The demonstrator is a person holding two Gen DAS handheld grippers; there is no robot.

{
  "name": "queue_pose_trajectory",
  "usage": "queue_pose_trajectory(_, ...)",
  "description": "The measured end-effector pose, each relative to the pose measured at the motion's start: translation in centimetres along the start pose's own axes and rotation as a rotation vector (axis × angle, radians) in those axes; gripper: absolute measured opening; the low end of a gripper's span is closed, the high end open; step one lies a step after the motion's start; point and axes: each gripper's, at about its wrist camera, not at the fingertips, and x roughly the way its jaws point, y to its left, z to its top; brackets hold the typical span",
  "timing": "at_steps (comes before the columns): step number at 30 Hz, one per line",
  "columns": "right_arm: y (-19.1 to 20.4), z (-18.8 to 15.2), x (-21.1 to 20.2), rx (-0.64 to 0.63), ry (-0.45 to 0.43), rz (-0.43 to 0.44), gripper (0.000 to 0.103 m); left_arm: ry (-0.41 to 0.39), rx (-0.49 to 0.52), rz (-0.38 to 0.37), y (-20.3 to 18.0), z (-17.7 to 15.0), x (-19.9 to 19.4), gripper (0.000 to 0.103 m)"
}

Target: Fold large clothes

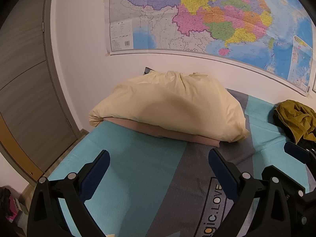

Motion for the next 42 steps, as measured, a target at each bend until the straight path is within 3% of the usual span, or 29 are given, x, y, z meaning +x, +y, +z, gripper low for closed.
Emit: queue_pose_trajectory(42,0.15,-0.21,-0.24,-0.006,0.016,0.012,0.098,-0.001,0.005,-0.008,-0.22,-0.72,0.00,0.096)
